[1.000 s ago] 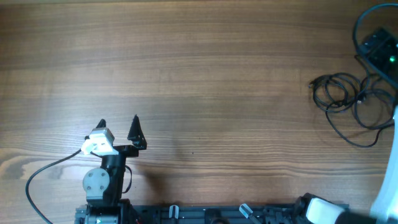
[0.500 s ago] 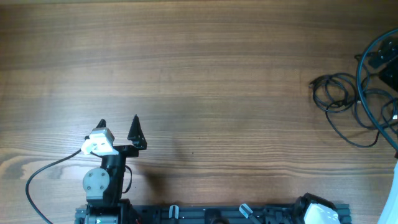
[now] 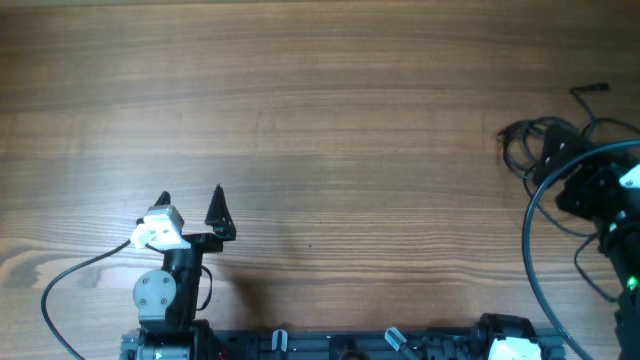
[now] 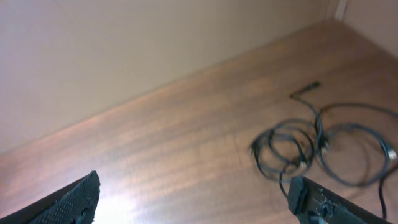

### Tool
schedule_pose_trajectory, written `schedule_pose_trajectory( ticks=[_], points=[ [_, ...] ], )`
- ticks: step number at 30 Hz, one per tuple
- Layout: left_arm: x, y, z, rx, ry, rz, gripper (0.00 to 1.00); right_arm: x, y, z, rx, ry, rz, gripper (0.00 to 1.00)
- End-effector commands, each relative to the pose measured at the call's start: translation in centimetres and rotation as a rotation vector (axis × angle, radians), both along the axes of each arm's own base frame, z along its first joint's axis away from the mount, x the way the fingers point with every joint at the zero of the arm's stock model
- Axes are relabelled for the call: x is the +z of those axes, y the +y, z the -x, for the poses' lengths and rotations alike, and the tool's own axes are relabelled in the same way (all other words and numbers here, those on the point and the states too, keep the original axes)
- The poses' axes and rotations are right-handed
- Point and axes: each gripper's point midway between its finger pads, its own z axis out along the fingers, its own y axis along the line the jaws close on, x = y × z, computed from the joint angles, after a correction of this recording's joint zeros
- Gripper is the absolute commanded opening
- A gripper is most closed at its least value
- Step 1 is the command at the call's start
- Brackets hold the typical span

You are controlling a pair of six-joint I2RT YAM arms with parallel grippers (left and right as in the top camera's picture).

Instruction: Untangle cables

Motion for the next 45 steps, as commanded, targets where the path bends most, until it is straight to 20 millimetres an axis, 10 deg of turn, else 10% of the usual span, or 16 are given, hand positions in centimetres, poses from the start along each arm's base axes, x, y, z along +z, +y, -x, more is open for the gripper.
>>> schedule_pose_trajectory(
  ticks=[1, 8, 21, 33, 45],
  points=[
    [-0.2, 0.1, 0.0, 0.007, 0.009, -0.017, 1.0, -0.2, 0.3, 1.9, -0.001, 0.006, -0.001, 0.99],
    [-0.2, 0.1, 0.0, 0.007, 0.009, -0.017, 1.0, -5.1, 0.1, 4.5, -0.02, 0.06, 0.028, 1.0],
    [-0.2, 0.1, 0.0, 0.007, 0.009, -0.017, 1.0, -14.5, 1.4, 3.2, 0.049, -0.248, 0.022, 1.0],
    [-0.2, 0.1, 0.0, 0.007, 0.009, -0.017, 1.0, -2.0, 5.7, 4.7, 0.269, -1.126, 0.389, 1.0],
    [-0.2, 0.1, 0.0, 0.007, 0.009, -0.017, 1.0, -16.4, 5.3, -1.5, 0.315, -0.7, 0.392, 1.0]
  ],
)
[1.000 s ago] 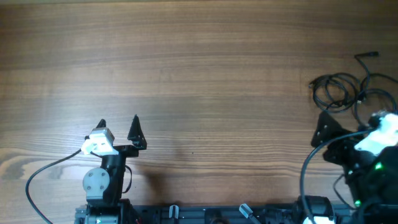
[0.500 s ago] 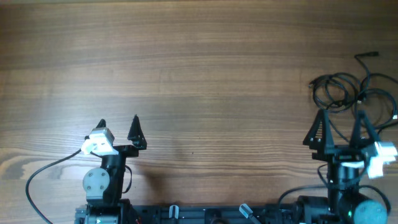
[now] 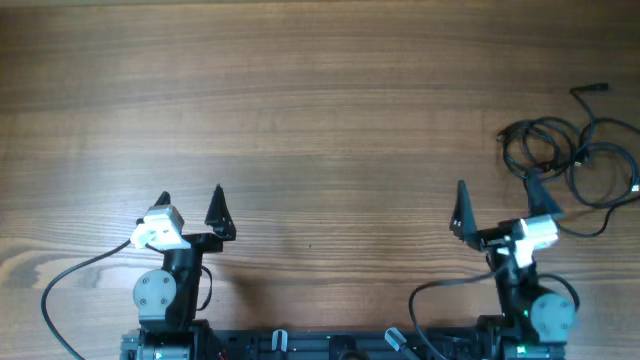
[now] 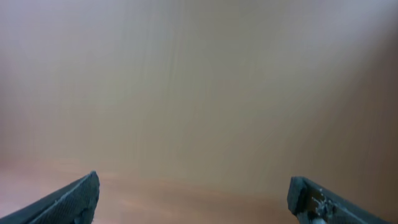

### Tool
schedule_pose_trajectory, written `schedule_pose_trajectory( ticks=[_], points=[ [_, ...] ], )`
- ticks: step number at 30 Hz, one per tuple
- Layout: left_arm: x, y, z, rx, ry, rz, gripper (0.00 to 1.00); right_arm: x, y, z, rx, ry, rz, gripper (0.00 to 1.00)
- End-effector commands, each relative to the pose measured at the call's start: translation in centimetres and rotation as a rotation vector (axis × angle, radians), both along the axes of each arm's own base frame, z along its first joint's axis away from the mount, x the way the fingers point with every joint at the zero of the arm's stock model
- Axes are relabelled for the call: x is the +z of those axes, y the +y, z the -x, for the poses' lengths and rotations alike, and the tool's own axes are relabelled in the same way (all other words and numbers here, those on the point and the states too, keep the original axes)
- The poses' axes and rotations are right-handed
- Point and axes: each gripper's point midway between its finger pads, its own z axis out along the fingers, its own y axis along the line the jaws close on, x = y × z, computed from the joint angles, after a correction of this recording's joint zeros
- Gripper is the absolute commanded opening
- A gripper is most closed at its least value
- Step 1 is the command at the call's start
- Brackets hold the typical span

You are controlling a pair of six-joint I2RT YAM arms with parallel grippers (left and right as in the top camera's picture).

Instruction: Untangle cables

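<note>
A tangle of thin black cables [image 3: 565, 155] lies on the wooden table [image 3: 320, 110] at the far right, one plug end [image 3: 598, 89] sticking out toward the back. My right gripper [image 3: 495, 200] stands open near the front edge, left of and nearer than the tangle, with nothing between its fingers. In the right wrist view the open gripper [image 4: 194, 190] shows only blurred wall and table; no cable appears there. My left gripper [image 3: 190, 200] stands open at the front left, far from the cables and holding nothing.
The arms' bases and a black rail [image 3: 330, 345] run along the front edge. A grey lead [image 3: 70, 285] loops from the left arm over the table's front left corner.
My right arm has moved from over the cables at the far right edge to the front, left of the tangle, gripper still open. The tangle now shows in full. The left arm has not moved.
</note>
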Motion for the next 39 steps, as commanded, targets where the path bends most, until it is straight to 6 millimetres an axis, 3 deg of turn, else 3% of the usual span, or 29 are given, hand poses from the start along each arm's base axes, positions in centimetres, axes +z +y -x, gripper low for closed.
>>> schedule_pose_trajectory(
  ticks=[1, 3, 10, 39],
  points=[
    [-0.2, 0.1, 0.0, 0.007, 0.007, -0.017, 1.0, -3.5, -0.1, -0.7, -0.012, 0.142, 0.015, 1.0],
    [-0.2, 0.1, 0.0, 0.007, 0.007, -0.017, 1.0, -6.7, -0.3, -1.0, -0.023, 0.275, 0.012, 1.0],
    [-0.2, 0.1, 0.0, 0.007, 0.007, -0.017, 1.0, -6.6, -1.5, -1.1, -0.092, 0.273, 0.001, 1.0],
    [-0.2, 0.1, 0.0, 0.007, 0.007, -0.017, 1.0, -6.6, -1.4, -1.1, -0.089, 0.273, 0.002, 1.0]
  ],
)
